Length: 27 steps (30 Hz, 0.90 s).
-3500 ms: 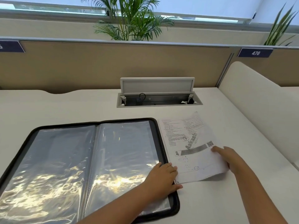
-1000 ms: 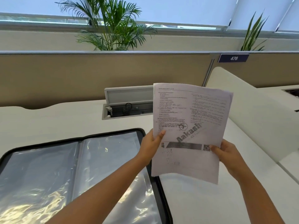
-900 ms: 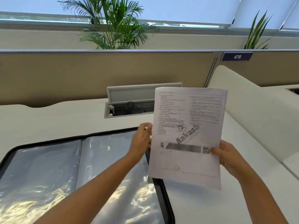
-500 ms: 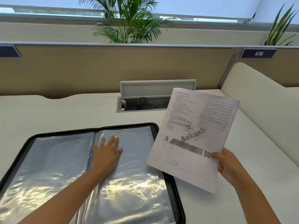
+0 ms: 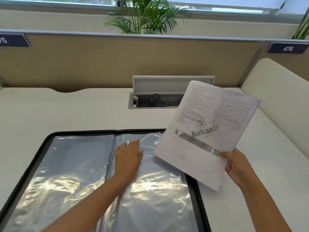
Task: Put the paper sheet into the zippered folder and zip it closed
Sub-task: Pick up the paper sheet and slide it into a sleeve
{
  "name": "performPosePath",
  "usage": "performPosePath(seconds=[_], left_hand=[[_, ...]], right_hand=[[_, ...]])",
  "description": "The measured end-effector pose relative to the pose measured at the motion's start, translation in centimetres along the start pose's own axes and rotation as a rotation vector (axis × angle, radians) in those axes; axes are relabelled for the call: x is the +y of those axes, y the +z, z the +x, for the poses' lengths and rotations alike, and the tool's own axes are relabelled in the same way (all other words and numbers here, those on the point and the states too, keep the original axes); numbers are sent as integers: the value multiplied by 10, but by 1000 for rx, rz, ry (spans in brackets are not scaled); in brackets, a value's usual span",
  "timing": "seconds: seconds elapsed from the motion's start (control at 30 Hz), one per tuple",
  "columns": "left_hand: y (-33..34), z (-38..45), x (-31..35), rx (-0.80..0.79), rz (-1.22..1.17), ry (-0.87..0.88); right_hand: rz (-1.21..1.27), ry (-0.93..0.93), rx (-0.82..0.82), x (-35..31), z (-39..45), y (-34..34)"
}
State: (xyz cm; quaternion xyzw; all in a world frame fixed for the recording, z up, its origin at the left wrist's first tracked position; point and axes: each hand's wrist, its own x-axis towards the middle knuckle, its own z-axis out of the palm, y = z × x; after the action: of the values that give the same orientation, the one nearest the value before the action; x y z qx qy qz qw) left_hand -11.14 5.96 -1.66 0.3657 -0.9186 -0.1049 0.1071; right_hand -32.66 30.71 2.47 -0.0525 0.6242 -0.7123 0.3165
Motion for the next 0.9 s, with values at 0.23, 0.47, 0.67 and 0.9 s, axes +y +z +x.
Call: performPosePath(seconds=[0.23,0.47,0.67,0.9], left_hand=[[-19,46,-9,-88,120,9],[-6,41,-14,81,-68,-16],[-3,41,-16,180,-136,9],[-10,52,-24,83,-50,179]], right_hand=[[75,-51,17,-8,12,9],[111,-89,46,-11,31,31],[142,-121,54,-12,49,54],[162,-214,-38,-26,85,113]])
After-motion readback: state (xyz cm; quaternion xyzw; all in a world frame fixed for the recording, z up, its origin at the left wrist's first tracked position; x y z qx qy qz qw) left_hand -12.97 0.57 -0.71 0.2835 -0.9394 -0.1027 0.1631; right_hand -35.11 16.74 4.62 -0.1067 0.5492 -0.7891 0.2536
